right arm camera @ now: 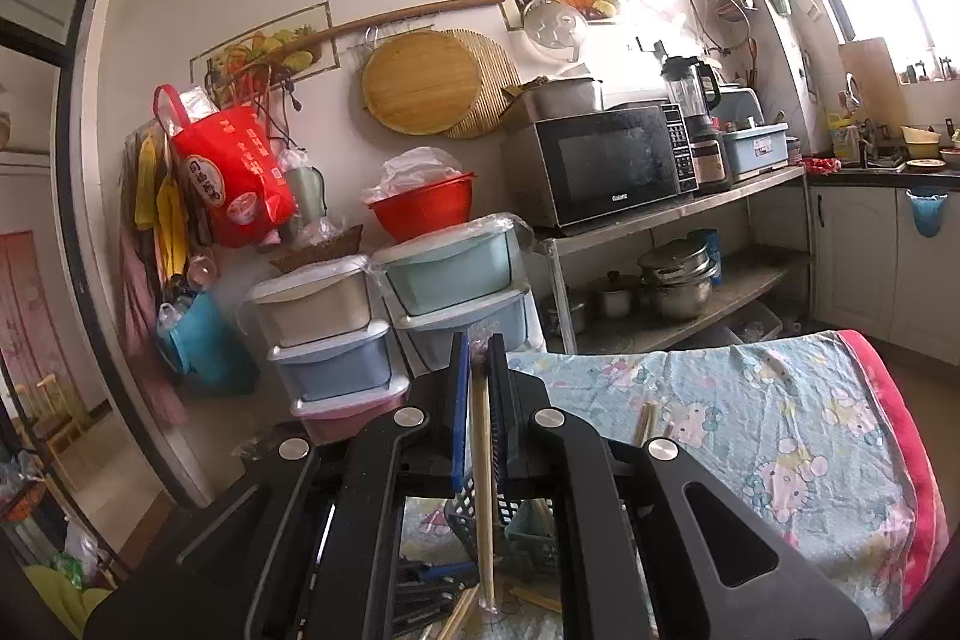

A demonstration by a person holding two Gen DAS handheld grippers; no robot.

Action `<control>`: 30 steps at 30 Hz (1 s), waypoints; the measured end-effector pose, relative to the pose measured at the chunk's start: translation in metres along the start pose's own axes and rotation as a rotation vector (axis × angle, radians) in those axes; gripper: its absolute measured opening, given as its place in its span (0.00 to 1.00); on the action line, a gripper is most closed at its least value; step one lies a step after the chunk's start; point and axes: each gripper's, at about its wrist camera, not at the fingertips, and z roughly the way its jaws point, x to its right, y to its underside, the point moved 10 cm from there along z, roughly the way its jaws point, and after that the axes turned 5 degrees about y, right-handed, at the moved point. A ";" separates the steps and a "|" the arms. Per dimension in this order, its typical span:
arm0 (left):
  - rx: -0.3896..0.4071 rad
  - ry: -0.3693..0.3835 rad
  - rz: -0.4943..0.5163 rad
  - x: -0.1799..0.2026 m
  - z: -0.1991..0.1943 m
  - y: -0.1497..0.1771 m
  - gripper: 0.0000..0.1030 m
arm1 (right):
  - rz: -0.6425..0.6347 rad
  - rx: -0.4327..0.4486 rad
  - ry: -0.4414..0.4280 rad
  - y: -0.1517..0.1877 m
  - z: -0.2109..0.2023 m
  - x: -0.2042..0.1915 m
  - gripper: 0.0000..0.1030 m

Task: Organize utensils
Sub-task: 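Lift both held chopsticks upright and carry them above the green basket, then lower the chopsticks into the basket and open both tools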

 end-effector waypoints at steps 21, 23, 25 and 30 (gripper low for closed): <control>0.432 0.033 0.107 0.062 -0.144 -0.149 0.03 | -0.108 0.144 0.066 -0.056 -0.003 -0.006 0.06; 0.466 0.007 0.118 0.062 -0.150 -0.161 0.03 | -0.115 0.156 0.080 -0.060 0.000 -0.002 0.06; 0.490 -0.015 0.114 0.061 -0.155 -0.172 0.03 | -0.117 0.164 0.092 -0.063 0.005 0.003 0.06; 0.518 -0.075 0.078 0.043 -0.149 -0.189 0.03 | -0.118 0.158 0.132 -0.059 0.023 0.018 0.06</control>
